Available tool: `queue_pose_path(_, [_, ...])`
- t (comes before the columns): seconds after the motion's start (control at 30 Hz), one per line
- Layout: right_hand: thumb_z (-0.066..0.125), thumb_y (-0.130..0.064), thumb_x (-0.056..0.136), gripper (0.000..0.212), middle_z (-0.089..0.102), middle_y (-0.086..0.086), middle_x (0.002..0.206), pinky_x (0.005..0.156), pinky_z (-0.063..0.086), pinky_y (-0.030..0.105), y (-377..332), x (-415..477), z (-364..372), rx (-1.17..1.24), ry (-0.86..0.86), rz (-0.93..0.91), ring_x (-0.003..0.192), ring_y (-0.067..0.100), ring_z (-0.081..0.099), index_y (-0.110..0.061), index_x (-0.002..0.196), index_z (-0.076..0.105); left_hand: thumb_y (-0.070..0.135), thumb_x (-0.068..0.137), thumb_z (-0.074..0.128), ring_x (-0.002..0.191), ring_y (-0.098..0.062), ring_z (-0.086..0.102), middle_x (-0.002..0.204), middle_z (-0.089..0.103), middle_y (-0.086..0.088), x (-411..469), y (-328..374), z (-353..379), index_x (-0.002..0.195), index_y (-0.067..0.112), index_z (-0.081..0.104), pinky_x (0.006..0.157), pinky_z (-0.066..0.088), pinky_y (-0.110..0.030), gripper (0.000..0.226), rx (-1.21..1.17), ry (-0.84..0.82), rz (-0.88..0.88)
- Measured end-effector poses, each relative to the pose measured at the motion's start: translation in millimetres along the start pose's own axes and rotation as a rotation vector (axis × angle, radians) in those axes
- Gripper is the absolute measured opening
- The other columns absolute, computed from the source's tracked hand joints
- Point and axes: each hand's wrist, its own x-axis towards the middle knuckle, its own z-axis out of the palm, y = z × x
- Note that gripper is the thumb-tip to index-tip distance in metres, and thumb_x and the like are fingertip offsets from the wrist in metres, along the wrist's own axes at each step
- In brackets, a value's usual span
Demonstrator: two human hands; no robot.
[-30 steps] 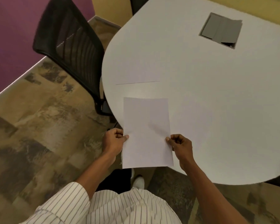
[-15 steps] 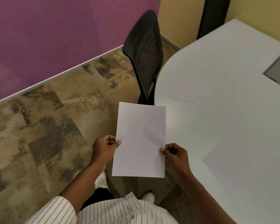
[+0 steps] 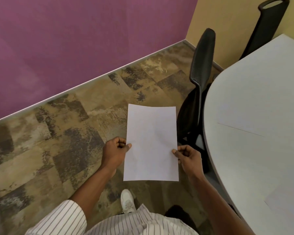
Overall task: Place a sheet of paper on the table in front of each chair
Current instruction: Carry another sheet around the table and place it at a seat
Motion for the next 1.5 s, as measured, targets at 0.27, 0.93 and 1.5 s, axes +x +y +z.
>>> queue_pose_path(0.27, [0.080, -0.021, 0.096, 0.011, 0.082, 0.001, 0.093, 0.068, 0.059, 0.031, -38, 40, 68, -0.038, 0.059, 0.037, 0.085, 0.020, 0.079, -0.010, 0.095, 0.075, 0.014, 0.092, 0.084, 0.078, -0.023, 0.070, 0.090, 0.077, -0.011, 74, 22, -46, 0.091, 0.012, 0.075, 0.077, 0.061, -0.044, 0.010, -0.031, -0.011, -0.013])
queue_pose_path(0.93, [0.080, -0.023, 0.097, 0.012, 0.074, -0.007, 0.072, 0.066, 0.051, 0.032, -150, 287, 155, 0.027, 0.117, 0.038, 0.062, 0.005, 0.061, -0.015, 0.089, 0.076, 0.015, 0.090, 0.085, 0.085, -0.024, 0.076, 0.089, 0.080, -0.003, 322, 150, -35, 0.090, 0.016, 0.077, 0.079, 0.064, -0.041, 0.008, 0.034, 0.094, -0.010])
queue_pose_path(1.5, [0.077, -0.019, 0.098, 0.010, 0.079, 0.002, 0.081, 0.057, 0.053, 0.025, -261, 482, 191, 0.128, 0.365, 0.105, 0.067, 0.016, 0.069, -0.012, 0.092, 0.078, 0.021, 0.090, 0.086, 0.086, -0.021, 0.075, 0.088, 0.079, 0.000, 561, 291, 7, 0.089, 0.017, 0.078, 0.084, 0.064, -0.038, 0.009, 0.091, -0.103, 0.092])
